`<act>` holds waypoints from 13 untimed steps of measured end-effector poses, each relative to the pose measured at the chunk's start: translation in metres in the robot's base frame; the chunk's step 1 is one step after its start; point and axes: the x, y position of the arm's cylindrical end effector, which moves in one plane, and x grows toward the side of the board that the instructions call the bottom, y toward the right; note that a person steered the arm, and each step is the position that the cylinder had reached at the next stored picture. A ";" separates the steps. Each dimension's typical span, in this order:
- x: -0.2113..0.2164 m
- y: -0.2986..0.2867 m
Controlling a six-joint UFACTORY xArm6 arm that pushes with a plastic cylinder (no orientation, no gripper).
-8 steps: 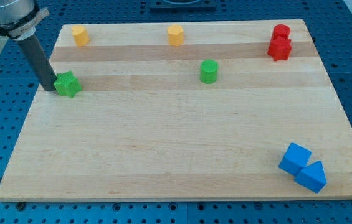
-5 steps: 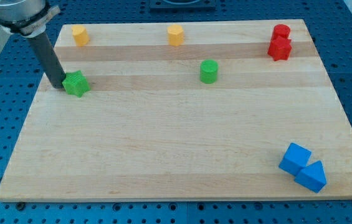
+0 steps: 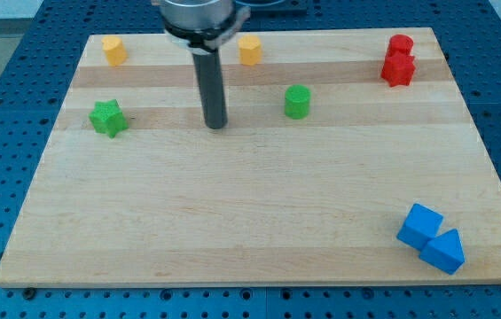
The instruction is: Point your arm at the red circle
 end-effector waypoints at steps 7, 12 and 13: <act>-0.068 0.166; -0.207 0.284; -0.206 0.288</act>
